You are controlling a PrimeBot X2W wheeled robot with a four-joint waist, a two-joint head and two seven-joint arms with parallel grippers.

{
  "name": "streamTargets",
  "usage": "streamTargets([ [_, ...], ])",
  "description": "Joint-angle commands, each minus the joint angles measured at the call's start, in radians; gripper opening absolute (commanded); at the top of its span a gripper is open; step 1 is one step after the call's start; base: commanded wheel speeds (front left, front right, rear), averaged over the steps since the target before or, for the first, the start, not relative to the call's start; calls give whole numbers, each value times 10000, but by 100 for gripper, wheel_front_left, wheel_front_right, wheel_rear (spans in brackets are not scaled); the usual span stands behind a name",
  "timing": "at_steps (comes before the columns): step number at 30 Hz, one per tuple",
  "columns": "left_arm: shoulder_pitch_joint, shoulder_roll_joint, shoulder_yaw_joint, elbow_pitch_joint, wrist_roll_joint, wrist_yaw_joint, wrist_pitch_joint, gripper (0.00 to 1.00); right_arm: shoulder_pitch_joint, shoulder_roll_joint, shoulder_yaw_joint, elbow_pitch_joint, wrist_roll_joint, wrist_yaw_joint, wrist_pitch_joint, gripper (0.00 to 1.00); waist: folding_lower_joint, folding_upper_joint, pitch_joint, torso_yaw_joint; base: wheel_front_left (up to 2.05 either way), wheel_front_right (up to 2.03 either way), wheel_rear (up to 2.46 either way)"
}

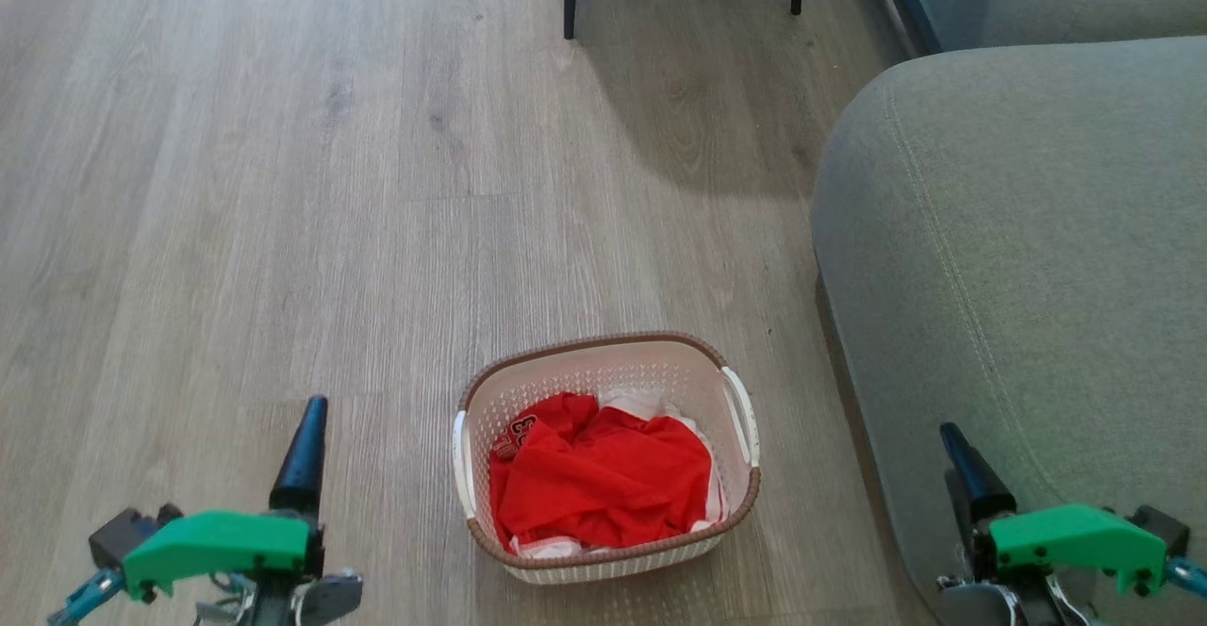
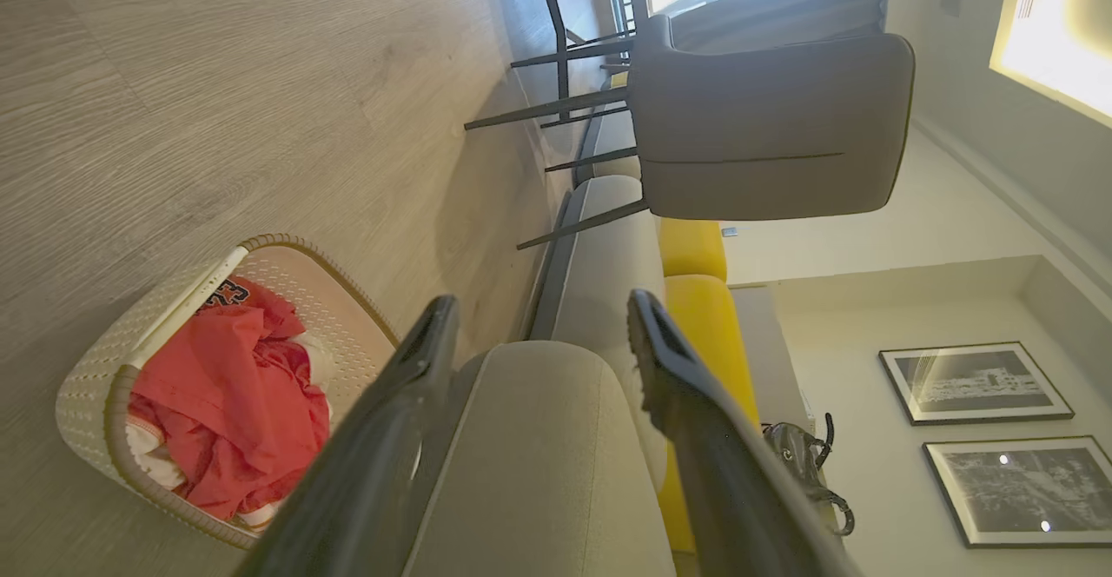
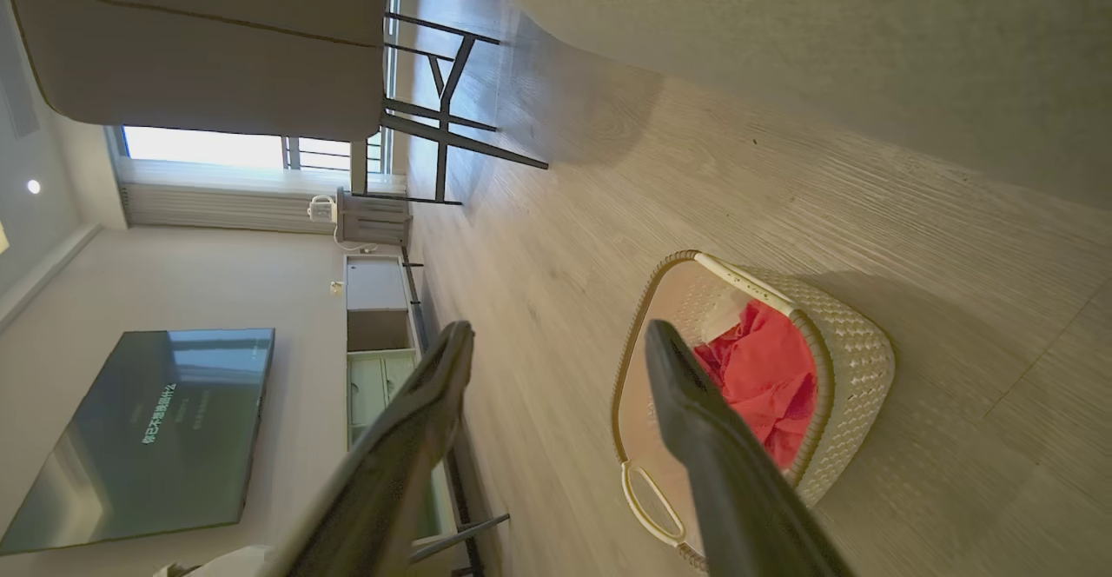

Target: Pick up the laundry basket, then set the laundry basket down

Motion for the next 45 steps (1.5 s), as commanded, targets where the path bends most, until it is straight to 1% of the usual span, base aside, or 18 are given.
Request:
streamTargets([
  [1, -237, 102, 41, -471, 390, 27, -137, 100, -431, -74, 153, -431, -412, -5, -149, 100, 0, -1, -3, -1, 0, 0, 0],
  [2, -237, 102, 41, -471, 390, 27, -137, 100, -431, -74, 153, -431, -412, -5, -149, 100, 0, -1, -3, -1, 0, 0, 0],
  [6, -231, 105, -52, -647, 1105, 135, -254, 100, -452, -79, 240, -637, -1218, -5, -266, 100, 0, -1, -7, -1, 0, 0, 0],
  [17, -217, 113, -383, -1044, 3341, 425, -577, 100, -487, -93, 546, -1131, -3191, -7, -588, 100, 0, -1, -26, -11, 0, 0, 0],
  [22, -196, 117, -521, -1177, 4450, 549, -723, 100, -511, -100, 731, -1249, -4207, -7, -735, 100, 0, -1, -38, -20, 0, 0, 0],
  [31, -102, 124, -715, -1342, 6285, 735, -986, 100, -495, -111, 962, -1397, -5692, -9, -997, 100, 0, -1, -51, -28, 0, 0, 0],
  [45, 129, 176, -888, -1362, 8380, 1018, -1396, 100, -529, -129, 1362, -1463, -7530, -10, -1407, 100, 0, -1, -30, -29, 0, 0, 0],
])
